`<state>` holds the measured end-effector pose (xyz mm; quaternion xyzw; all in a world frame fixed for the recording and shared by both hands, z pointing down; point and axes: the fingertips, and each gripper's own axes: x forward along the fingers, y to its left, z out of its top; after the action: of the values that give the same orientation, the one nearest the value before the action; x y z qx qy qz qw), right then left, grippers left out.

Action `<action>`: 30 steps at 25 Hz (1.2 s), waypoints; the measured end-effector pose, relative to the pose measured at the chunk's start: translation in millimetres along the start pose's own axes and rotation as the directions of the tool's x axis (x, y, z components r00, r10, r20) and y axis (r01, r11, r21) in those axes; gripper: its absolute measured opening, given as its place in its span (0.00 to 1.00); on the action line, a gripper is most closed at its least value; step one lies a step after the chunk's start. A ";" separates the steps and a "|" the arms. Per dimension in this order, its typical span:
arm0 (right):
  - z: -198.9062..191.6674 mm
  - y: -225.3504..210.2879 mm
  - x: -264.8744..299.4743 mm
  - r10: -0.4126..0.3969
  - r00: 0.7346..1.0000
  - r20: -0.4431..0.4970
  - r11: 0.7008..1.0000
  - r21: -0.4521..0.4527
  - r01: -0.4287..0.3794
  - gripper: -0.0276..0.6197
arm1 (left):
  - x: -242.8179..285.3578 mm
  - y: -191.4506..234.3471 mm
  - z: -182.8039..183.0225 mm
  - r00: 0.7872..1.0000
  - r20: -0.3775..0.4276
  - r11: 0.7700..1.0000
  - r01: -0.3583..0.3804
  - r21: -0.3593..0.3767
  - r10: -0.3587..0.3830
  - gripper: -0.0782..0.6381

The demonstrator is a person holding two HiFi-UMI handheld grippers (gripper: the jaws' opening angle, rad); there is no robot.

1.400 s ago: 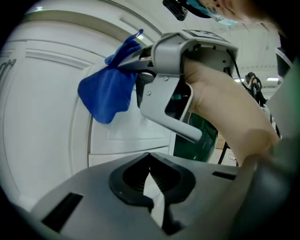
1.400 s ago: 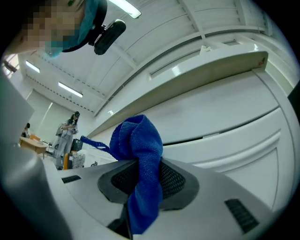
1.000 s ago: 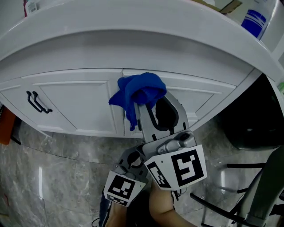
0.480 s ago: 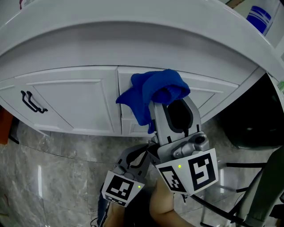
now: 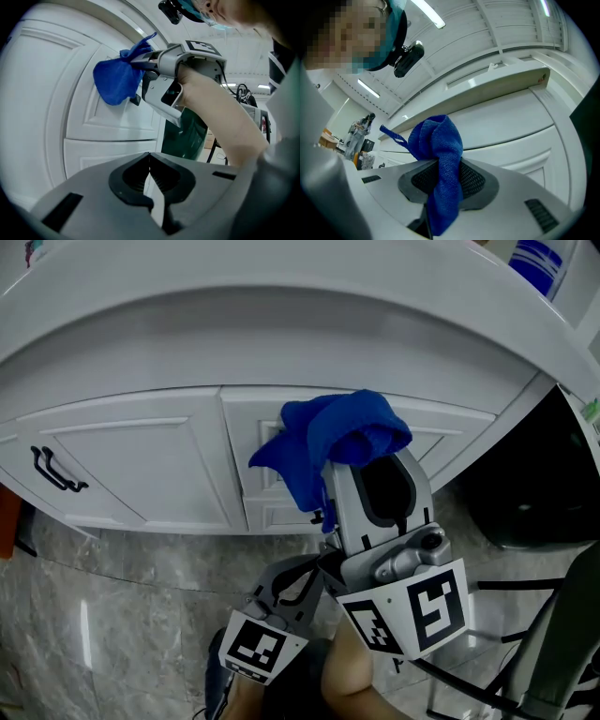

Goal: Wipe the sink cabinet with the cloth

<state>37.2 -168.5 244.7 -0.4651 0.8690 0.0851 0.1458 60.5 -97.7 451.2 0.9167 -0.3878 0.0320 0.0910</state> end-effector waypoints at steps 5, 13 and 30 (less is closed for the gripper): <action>0.6 -9.2 -5.2 -0.026 1.000 0.006 1.000 0.004 0.026 0.23 | 0.6 -0.3 -1.2 1.000 0.006 1.000 -0.001 -0.003 0.001 0.12; 1.2 -30.6 -16.2 -0.066 0.998 0.019 0.997 0.027 0.066 0.23 | -0.1 8.9 -6.4 0.999 -0.004 0.999 -0.041 -0.016 0.041 0.12; 5.5 -57.0 -30.2 -0.094 0.995 0.035 0.995 0.039 0.092 0.23 | 19.0 15.1 73.4 0.989 0.145 0.998 -0.006 0.066 -0.004 0.12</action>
<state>101.5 -174.8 248.9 -0.5006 0.8450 0.0705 0.1745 62.1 -135.4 383.8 0.9189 -0.3926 -0.0219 0.0319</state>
